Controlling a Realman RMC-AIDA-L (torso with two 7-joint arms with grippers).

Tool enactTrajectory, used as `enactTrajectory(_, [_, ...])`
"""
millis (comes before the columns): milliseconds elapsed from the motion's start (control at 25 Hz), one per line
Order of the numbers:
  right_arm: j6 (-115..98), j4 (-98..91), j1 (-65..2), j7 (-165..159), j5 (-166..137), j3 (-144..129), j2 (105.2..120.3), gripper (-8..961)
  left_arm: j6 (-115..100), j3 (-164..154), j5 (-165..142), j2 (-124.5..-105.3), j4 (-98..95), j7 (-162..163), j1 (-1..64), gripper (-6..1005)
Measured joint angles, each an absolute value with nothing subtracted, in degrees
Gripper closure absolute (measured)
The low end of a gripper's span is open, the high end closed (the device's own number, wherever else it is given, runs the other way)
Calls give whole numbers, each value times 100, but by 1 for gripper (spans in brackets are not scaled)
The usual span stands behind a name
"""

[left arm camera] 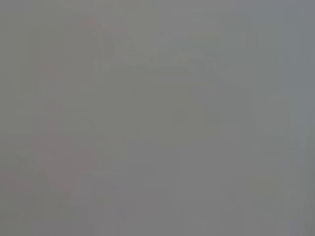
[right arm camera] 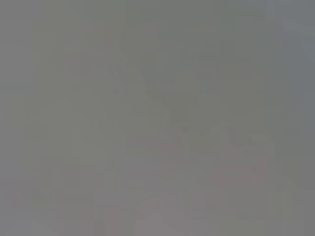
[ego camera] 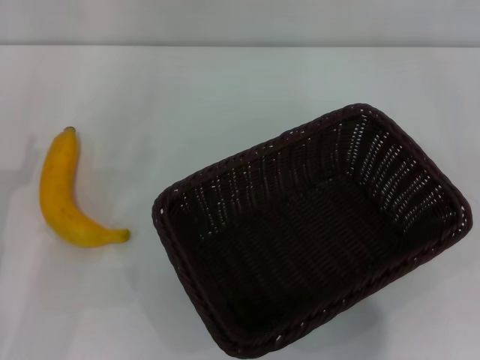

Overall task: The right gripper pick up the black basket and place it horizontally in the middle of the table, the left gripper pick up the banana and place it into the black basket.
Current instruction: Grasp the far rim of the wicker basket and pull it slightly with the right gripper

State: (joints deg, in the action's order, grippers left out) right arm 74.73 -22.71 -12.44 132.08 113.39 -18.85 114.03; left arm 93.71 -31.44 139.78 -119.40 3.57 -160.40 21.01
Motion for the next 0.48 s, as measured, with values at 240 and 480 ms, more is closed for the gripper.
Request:
enactTrajectory(240, [7240,-3666,-1339,11029,9967,-2488,11206,247,9416,-3130,14002,-11932,50,-16004,1918,119])
enactTrajectory(480, [7781,-5325,-1741,8238,8091,-2869,10905,150,9460,-3121,14033,-11918,-251,-15918,1803,122])
